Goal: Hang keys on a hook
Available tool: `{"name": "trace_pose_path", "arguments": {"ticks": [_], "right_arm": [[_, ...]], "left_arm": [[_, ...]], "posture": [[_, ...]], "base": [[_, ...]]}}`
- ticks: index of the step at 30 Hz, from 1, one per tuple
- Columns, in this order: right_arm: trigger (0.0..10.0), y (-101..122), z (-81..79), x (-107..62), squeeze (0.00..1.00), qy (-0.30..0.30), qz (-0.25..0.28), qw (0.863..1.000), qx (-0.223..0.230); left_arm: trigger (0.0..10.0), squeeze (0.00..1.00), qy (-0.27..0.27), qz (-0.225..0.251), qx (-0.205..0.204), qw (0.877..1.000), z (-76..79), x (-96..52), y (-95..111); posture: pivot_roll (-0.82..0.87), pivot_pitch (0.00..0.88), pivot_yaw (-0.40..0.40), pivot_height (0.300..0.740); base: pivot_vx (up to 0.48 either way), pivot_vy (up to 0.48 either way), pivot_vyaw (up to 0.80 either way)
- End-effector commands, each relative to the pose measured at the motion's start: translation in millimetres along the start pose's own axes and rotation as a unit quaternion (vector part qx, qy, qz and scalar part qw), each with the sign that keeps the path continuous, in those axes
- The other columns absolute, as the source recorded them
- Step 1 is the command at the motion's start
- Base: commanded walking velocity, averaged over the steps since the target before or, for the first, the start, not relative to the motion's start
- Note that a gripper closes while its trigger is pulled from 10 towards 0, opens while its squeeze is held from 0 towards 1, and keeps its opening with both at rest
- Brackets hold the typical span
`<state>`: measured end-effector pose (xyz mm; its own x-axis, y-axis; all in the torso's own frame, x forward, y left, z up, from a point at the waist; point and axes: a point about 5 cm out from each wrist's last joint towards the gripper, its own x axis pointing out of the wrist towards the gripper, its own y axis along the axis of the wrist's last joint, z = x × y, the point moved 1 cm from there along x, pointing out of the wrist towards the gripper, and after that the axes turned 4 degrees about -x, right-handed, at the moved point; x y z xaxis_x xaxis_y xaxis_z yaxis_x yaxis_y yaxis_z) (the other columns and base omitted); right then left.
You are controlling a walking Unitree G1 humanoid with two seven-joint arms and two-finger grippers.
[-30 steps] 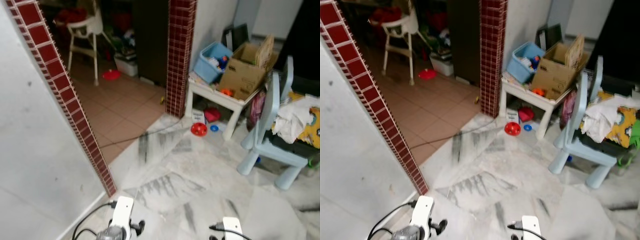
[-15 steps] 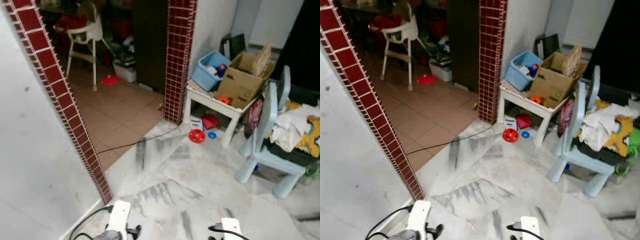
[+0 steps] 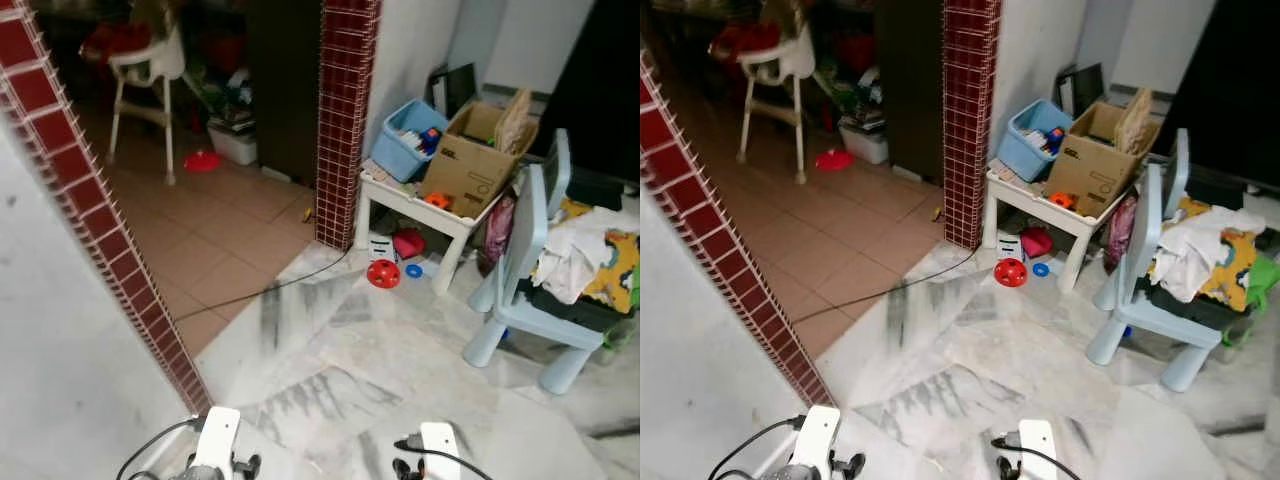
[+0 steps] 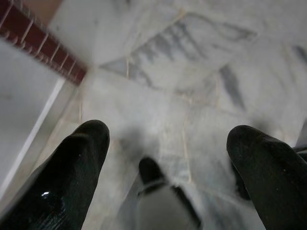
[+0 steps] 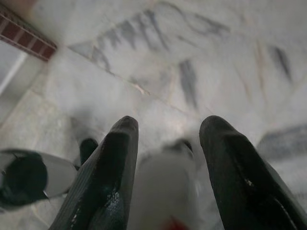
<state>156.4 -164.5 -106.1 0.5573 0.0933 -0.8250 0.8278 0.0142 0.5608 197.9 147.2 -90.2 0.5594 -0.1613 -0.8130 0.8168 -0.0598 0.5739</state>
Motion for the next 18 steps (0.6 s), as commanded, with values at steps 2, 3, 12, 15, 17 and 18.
{"name": "trace_pose_path", "arguments": {"ticks": [2, 3, 12, 15, 17, 18], "right_arm": [[10.0, 5.7, 5.7, 0.4, 0.00, -0.010, 0.007, 1.000, 0.001], [10.0, 5.8, 5.7, 0.4, 0.00, -0.010, 0.007, 1.000, 0.001], [10.0, 5.4, 5.8, 0.6, 0.00, -0.011, 0.003, 1.000, -0.004], [10.0, 4.6, 6.6, 0.4, 0.00, -0.015, 0.001, 1.000, -0.002], [10.0, 4.3, 6.8, 0.3, 0.00, -0.015, 0.000, 1.000, -0.004], [10.0, 4.3, 6.8, 0.3, 0.00, -0.015, 0.000, 1.000, -0.004]], "left_arm": [[10.0, 0.00, -0.008, -0.004, 0.003, 1.000, 4.7, 0.3, -2.9], [10.0, 0.00, -0.008, -0.004, 0.001, 1.000, 4.6, 0.3, -2.9], [10.0, 0.00, -0.006, -0.002, -0.005, 1.000, 3.9, 0.3, -2.2], [10.0, 0.00, -0.007, -0.003, -0.007, 1.000, 4.5, 0.4, -2.2], [10.0, 0.00, -0.007, -0.003, -0.007, 1.000, 5.1, 0.5, -2.3], [10.0, 0.00, -0.007, -0.003, -0.007, 1.000, 5.2, 0.5, -2.3]], "posture": [[-0.08, 0.000, 0.008, 0.740], [-0.08, 0.000, 0.008, 0.740], [-0.07, 0.000, 0.005, 0.740], [-0.07, 0.000, 0.005, 0.740], [-0.08, 0.000, 0.007, 0.740], [-0.08, 0.000, 0.007, 0.740]], "base": [[0.000, 0.000, 0.00], [0.000, 0.000, 0.00], [0.000, 0.000, 0.00], [0.000, 0.000, 0.00], [0.000, 0.000, 0.00], [0.000, 0.000, 0.00]]}}
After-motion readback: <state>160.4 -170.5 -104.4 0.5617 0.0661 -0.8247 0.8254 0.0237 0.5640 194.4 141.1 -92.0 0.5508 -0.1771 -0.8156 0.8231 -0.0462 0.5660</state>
